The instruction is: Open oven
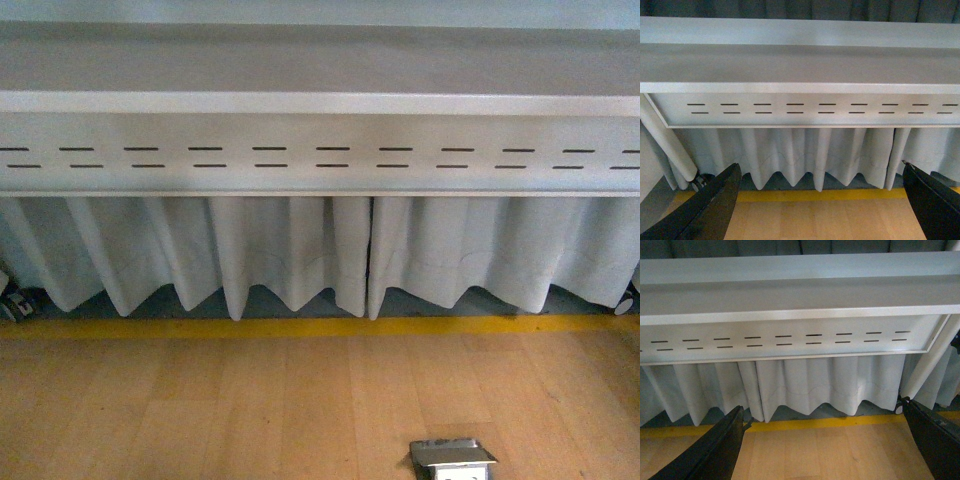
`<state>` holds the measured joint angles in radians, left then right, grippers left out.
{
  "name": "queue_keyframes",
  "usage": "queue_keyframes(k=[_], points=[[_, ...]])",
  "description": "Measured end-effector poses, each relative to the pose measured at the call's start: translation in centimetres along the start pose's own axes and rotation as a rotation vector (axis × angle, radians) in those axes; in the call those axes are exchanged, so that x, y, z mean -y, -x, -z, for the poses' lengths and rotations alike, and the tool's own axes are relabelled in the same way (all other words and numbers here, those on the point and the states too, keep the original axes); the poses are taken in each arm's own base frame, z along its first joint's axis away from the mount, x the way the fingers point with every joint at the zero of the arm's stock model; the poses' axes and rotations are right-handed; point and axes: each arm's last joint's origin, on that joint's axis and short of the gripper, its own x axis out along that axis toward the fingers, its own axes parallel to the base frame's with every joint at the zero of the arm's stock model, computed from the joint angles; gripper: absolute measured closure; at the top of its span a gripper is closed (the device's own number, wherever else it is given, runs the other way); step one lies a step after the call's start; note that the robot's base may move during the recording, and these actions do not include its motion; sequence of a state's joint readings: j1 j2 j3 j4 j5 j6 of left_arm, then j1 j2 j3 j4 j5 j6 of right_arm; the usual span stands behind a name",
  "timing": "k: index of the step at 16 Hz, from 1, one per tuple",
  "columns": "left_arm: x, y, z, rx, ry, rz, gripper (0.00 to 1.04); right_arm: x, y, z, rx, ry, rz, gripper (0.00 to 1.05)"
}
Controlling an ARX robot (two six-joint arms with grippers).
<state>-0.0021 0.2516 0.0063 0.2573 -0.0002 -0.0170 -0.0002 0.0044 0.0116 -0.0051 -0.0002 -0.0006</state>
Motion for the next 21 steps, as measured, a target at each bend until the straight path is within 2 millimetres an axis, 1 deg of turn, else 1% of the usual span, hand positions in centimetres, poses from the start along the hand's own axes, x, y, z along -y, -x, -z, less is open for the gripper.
queue_keyframes(k=[21], points=[[0.0,0.0,0.0,0.0,0.0,0.0,0.07,0.0,0.0,0.0,0.0,0.0,0.0,0.06]])
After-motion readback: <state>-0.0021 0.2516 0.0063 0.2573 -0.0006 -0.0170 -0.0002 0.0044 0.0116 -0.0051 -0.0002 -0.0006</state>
